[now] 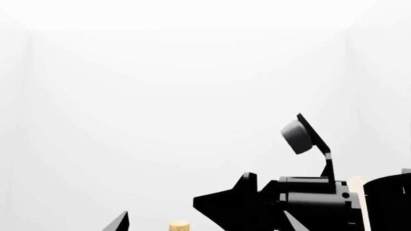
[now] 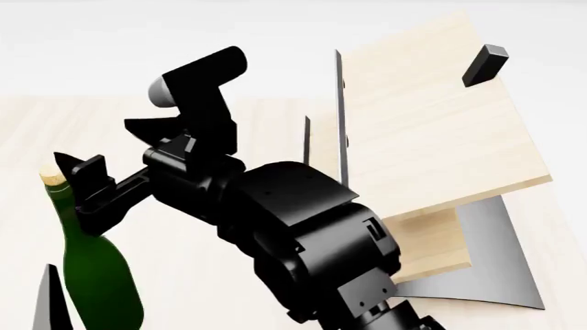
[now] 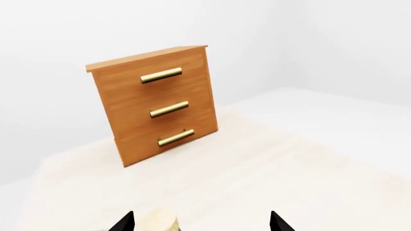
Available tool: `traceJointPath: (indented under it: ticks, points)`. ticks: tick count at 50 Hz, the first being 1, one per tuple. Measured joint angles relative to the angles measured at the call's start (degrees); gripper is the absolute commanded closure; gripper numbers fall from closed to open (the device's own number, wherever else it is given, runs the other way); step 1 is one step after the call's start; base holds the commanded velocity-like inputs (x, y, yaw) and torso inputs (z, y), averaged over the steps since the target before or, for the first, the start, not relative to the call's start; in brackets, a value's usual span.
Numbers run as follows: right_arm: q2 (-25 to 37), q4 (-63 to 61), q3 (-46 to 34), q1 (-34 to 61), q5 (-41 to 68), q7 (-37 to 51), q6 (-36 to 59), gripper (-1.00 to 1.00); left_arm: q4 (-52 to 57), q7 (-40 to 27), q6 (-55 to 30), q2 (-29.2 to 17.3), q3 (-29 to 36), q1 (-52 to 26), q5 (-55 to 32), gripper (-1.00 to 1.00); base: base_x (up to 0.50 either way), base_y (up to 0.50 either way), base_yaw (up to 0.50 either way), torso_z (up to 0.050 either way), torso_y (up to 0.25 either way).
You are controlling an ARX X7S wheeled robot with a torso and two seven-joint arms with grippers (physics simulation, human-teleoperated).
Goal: Put the wine bottle on the wine rack.
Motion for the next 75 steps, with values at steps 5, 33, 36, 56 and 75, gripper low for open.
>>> traceJointPath:
  ticks: [5,33,36,56,75]
  points:
    - [0.3,0.2,-0.8,-0.3,1.3,-1.1,-0.6,-1.00,-0.2,-0.1,0.2,-0.1,0.1,0.0,0.0,-1.00,0.00,0.00,0.00,0.000,0.000]
    - [0.0,5.0,-6.6,-0.1,3.0,-5.2,-3.4,-1.00,-0.8,-0.5,0.6,-0.4,0.7,-0.2,-0.1,-1.00,0.00,0.00,0.00,0.000,0.000]
    - [-0.2,5.7,-7.4,0.0,3.0,-5.5,-3.7,-1.00,-0.8,-0.6,0.7,-0.5,0.7,-0.2,-0.1,-1.00,0.00,0.00,0.00,0.000,0.000]
    - [-1.1,12.6,-21.8,4.0,14.2,-4.4,-13.0,-1.00,-0.8,-1.0,0.7,-0.8,0.7,-0.3,-0.3,-1.00,0.00,0.00,0.00,0.000,0.000]
    - [-1.3,16.5,-44.3,10.5,34.3,-2.1,-25.7,-1.00,-1.3,-1.4,1.4,-1.2,0.5,-0.2,-0.6,-1.00,0.00,0.00,0.00,0.000,0.000]
